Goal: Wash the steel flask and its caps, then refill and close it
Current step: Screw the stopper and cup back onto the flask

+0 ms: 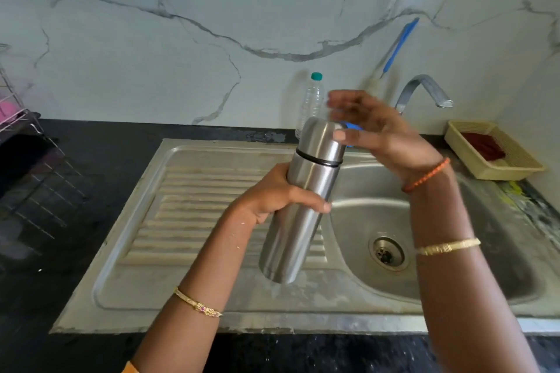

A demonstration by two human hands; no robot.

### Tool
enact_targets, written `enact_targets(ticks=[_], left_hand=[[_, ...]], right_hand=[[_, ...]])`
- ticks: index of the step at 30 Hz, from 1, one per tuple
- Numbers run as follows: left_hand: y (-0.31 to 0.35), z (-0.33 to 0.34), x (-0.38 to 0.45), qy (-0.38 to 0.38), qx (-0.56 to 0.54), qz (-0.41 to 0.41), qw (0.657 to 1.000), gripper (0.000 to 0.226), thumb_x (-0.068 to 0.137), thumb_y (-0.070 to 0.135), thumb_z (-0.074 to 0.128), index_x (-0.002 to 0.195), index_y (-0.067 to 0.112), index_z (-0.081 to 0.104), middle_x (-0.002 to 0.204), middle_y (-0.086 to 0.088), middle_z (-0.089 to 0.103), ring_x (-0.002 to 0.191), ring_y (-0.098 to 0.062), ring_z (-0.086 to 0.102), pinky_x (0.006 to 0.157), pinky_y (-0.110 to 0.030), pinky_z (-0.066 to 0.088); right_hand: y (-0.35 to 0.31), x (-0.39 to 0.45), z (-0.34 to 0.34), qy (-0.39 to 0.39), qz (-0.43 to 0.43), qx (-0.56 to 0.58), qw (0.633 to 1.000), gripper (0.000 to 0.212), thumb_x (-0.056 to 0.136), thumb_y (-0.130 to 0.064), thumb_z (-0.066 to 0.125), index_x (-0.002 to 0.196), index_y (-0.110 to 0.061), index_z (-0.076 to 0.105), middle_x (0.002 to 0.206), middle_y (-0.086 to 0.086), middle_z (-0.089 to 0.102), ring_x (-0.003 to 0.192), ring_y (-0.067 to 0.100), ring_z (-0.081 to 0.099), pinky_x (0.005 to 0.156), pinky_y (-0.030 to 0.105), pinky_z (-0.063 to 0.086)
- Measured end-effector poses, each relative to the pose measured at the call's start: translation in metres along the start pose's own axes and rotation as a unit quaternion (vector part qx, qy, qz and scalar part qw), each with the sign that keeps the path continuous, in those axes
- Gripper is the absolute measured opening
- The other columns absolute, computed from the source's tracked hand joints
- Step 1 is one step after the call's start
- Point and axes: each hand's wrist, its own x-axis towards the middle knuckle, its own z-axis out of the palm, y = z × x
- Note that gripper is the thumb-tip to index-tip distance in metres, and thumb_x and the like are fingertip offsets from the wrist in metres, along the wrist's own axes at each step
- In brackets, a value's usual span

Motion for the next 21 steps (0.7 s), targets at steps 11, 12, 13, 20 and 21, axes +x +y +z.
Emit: enact_targets(ticks=[11,12,13,20,21], left_hand=[[-0.006,0.026,0.003,0.241,0.105,-0.025,0.964,0.067,0.038,0.037,0.086,0.1,0.023,0.064,0.092,0.006,0.072,0.084,-0.014,0.069,0.075,-0.037,0.058],[-0.007,0.027,0.003,0.25,0.111,-0.012,0.962,0.066,0.039,0.037,0.086,0.1,0.024,0.063,0.092,0.007,0.072,0.084,-0.014,0.068,0.073,-0.037,0.058],[-0.007,0.025,0.003,0.233,0.098,-0.005,0.968,0.064,0.041,0.034,0.089,0.099,0.024,0.063,0.091,0.007,0.072,0.084,-0.013,0.069,0.074,-0.038,0.058],[-0.002,-0.003,0.002,-0.067,-0.048,0.0,0.997,0.057,0.05,0.016,0.085,0.102,-0.001,0.066,0.094,-0.013,0.069,0.089,-0.026,0.066,0.086,-0.045,0.054],[-0.002,-0.002,0.003,-0.106,-0.067,0.005,0.992,0.059,0.052,0.016,0.082,0.105,-0.004,0.064,0.095,-0.016,0.068,0.089,-0.027,0.066,0.084,-0.045,0.054]], right_hand=[[0.025,0.014,0.062,0.307,0.047,0.008,0.95,0.034,0.07,-0.032,0.083,0.092,-0.016,0.062,0.082,-0.001,0.066,0.074,0.01,0.061,0.069,0.023,0.049],[0.022,0.011,0.068,0.329,0.051,-0.024,0.943,0.037,0.071,-0.038,0.08,0.095,-0.017,0.062,0.085,-0.002,0.065,0.075,0.007,0.06,0.069,0.019,0.048],[0.018,0.008,0.068,0.308,0.058,-0.033,0.949,0.041,0.072,-0.043,0.078,0.1,-0.018,0.062,0.09,-0.003,0.066,0.076,0.005,0.06,0.07,0.017,0.047],[0.013,0.009,-0.004,-0.073,0.039,0.004,0.997,0.081,0.062,-0.041,0.084,0.131,-0.016,0.051,0.13,0.016,0.056,0.119,0.028,0.057,0.101,0.044,0.045],[0.017,0.013,-0.003,-0.113,0.03,0.024,0.993,0.088,0.063,-0.04,0.084,0.136,-0.011,0.045,0.134,0.019,0.051,0.123,0.032,0.053,0.101,0.045,0.044]])
